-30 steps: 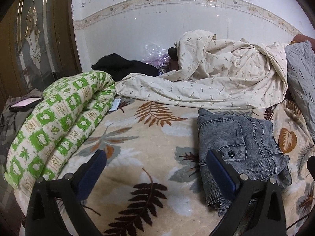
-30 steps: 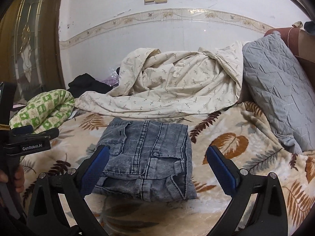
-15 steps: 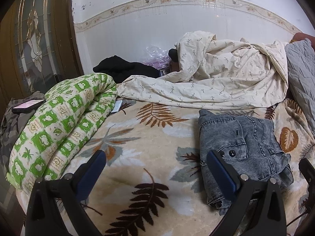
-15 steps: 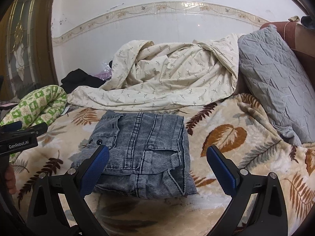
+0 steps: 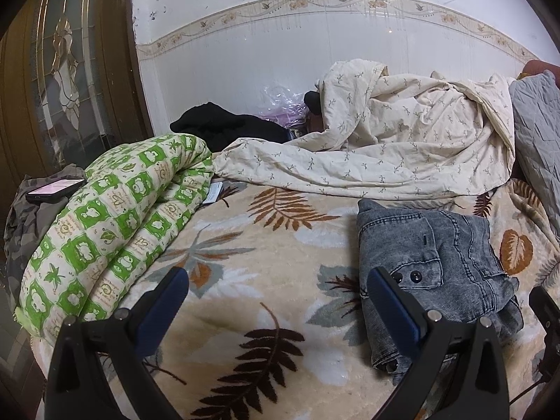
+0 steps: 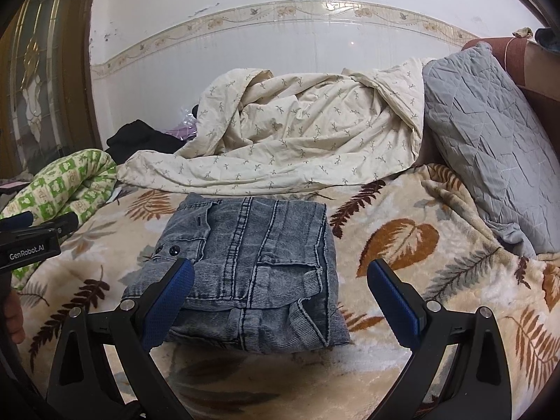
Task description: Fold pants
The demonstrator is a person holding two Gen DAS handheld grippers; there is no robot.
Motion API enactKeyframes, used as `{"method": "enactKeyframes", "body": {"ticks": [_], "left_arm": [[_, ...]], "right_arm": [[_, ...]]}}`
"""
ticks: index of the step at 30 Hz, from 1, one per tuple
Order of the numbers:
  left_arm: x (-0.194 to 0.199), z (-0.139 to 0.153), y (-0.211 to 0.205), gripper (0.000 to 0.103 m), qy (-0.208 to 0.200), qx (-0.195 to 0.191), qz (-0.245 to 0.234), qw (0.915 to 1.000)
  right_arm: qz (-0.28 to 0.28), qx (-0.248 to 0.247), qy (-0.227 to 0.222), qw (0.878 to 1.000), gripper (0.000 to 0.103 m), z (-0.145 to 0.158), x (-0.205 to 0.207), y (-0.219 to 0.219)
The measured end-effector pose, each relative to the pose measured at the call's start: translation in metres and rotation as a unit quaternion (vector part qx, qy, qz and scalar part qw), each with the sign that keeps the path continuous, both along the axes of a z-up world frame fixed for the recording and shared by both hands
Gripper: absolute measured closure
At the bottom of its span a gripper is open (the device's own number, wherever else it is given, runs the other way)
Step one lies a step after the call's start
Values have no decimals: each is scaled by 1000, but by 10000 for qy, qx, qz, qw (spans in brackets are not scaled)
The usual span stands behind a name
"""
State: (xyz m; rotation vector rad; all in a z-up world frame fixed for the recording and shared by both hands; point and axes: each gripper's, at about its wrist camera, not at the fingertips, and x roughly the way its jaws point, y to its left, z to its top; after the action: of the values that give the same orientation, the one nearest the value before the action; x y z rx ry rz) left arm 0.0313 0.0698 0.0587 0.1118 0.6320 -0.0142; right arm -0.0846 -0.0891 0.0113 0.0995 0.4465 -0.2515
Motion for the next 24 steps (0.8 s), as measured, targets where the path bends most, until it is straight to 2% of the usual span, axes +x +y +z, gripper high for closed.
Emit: {"method": "enactKeyframes", "body": {"ticks": [24], "left_arm": [[-3, 2, -1, 0, -48, -52, 33, 10000]], "right_arm": [[-25, 9, 27, 10000, 3, -1, 1, -1]]}}
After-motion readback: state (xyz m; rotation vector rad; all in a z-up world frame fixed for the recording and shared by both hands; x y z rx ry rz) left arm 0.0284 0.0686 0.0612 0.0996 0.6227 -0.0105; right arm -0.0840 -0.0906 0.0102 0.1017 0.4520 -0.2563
